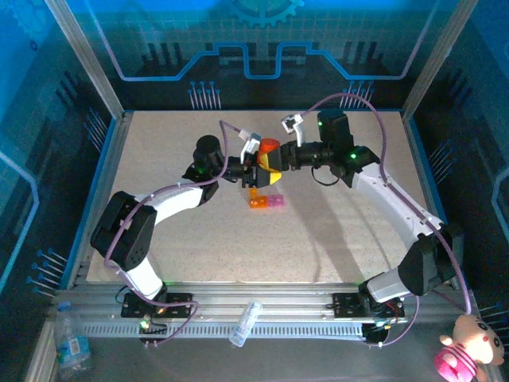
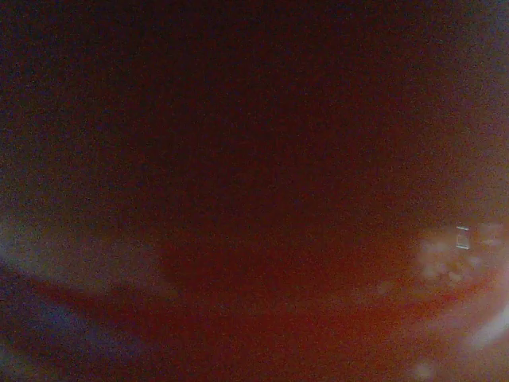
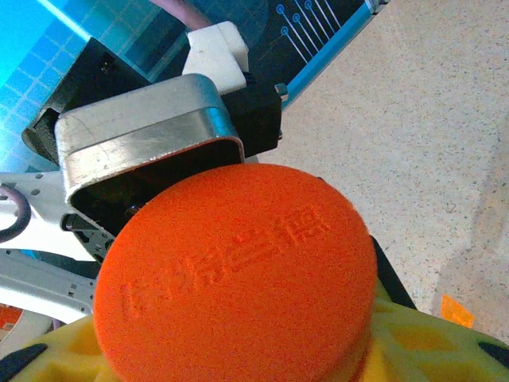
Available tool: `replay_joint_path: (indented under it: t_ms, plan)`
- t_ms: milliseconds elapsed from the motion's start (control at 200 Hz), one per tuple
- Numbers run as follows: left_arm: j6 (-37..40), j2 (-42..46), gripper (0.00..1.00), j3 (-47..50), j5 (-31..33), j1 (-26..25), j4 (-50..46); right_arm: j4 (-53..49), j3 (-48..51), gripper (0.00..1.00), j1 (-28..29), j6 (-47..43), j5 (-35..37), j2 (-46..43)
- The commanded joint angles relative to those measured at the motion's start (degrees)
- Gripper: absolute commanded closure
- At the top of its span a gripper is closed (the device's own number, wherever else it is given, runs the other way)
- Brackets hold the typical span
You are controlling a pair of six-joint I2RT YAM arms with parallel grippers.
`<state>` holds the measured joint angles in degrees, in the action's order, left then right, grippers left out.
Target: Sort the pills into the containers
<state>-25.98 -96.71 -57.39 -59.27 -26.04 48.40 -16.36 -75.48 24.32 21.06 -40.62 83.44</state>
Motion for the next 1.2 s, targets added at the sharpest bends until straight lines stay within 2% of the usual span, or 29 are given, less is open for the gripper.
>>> replay_joint_path:
  t_ms: [0,130,460,856,1011,1196]
  plan:
    - [2.3,1.8,0.83,-1.0,1.5,-0.6,5.2,3.3,1.9,0.65,-0.5,3.7,0.2,-2.1]
    - [-0.7,1.7,0.72,0.0,2.6,-0.1,10.2,7.1,4.5,0.65,-1.6,6.2,1.0,-4.0]
    - [-11.3,-0.8,0.64,0.7,3.7,1.6,24.4,12.9,9.5,0.66,-4.3,10.5,1.2,-6.9]
    - [-10.8,-0.3,0.61,1.7,3.9,1.9,24.0,14.6,11.3,0.66,-6.1,11.5,1.4,-7.9]
    - [-8.4,0.7,0.71,2.0,5.3,2.0,21.3,15.1,11.8,0.66,-6.3,11.0,1.0,-8.4]
    - [-1.5,3.3,0.63,1.8,5.9,2.0,11.1,13.0,11.1,0.67,-6.3,8.8,1.5,-8.8]
